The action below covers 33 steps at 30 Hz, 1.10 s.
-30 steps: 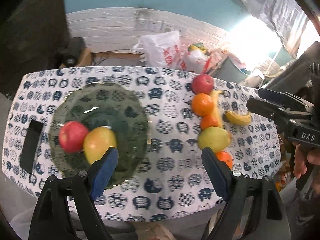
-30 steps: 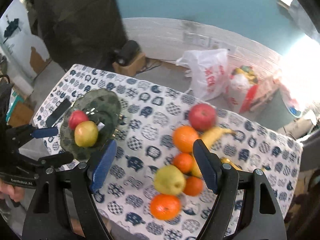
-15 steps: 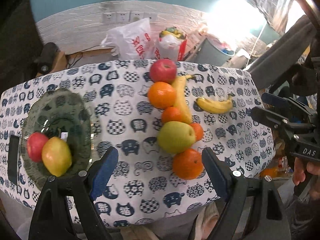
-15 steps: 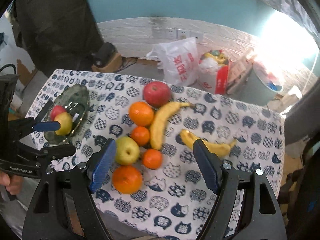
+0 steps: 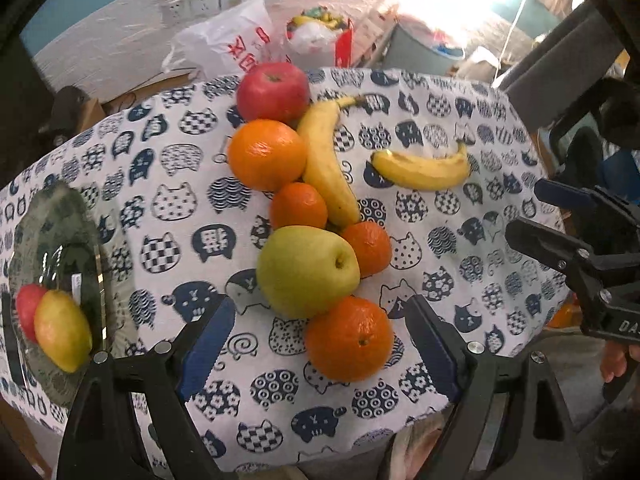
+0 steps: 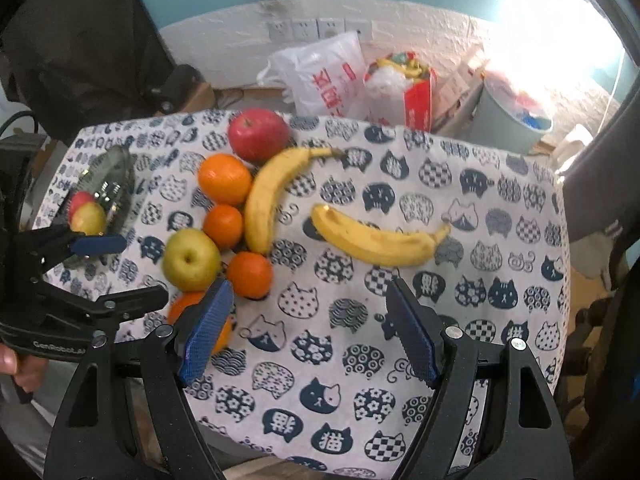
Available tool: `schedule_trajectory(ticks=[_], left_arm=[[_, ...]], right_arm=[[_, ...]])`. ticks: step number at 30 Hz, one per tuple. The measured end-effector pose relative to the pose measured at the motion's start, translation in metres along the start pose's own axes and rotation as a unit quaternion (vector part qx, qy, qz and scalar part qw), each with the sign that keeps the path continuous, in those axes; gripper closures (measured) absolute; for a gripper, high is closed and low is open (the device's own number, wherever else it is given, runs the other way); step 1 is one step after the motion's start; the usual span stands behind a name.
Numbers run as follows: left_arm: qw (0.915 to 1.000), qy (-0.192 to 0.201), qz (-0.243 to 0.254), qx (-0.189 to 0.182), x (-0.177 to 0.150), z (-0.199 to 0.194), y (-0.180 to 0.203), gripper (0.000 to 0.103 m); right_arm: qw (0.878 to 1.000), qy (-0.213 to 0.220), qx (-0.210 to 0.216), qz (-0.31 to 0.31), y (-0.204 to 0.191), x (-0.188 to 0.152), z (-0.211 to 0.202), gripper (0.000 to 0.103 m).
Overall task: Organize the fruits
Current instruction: 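Move the left tool to the green pear in the row and close on it, then close the right tool on a mandarin orange while the left tool lifts the green pear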
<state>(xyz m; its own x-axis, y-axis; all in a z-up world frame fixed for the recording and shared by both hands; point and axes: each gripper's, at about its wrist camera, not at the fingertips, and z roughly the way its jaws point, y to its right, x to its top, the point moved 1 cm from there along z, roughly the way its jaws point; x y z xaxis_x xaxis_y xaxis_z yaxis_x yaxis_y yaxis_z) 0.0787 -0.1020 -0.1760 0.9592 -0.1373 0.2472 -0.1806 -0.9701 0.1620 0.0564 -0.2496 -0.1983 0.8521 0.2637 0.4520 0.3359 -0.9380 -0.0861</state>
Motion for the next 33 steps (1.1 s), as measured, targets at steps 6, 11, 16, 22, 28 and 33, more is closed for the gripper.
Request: schedule_trajectory(ticks=[6, 11, 16, 22, 28, 33], left_arm=[[0.9996, -0.026, 0.002, 0.012, 0.008, 0.031, 0.003, 0.015], [0.9986, -0.04, 0.019, 0.027, 0.014, 0.053, 0.004, 0.015], [0.9985, -0.047, 0.008, 0.027, 0.017, 0.065, -0.004, 0.015], [0.9988, -0.047, -0.003, 0.013, 0.023, 0.068, -0.015, 0.015], [0.9992, -0.039, 0.01, -0.004, 0.028, 0.067, -0.015, 0.028], [0.9994, -0.03, 0.017, -0.007, 0.023, 0.061, -0.012, 0.028]], right_arm=[[1.0, -0.02, -0.002, 0.006, 0.008, -0.005, 0.016, 0.025], [0.999, -0.028, -0.002, 0.016, 0.017, -0.006, 0.024, 0.025], [0.999, -0.038, -0.001, 0.027, 0.025, -0.007, 0.033, 0.025], [0.999, -0.047, 0.004, 0.025, 0.023, -0.005, 0.043, 0.025], [0.998, -0.06, 0.008, 0.018, 0.016, -0.005, 0.055, 0.025], [0.997, -0.069, 0.013, 0.016, 0.012, -0.004, 0.063, 0.025]])
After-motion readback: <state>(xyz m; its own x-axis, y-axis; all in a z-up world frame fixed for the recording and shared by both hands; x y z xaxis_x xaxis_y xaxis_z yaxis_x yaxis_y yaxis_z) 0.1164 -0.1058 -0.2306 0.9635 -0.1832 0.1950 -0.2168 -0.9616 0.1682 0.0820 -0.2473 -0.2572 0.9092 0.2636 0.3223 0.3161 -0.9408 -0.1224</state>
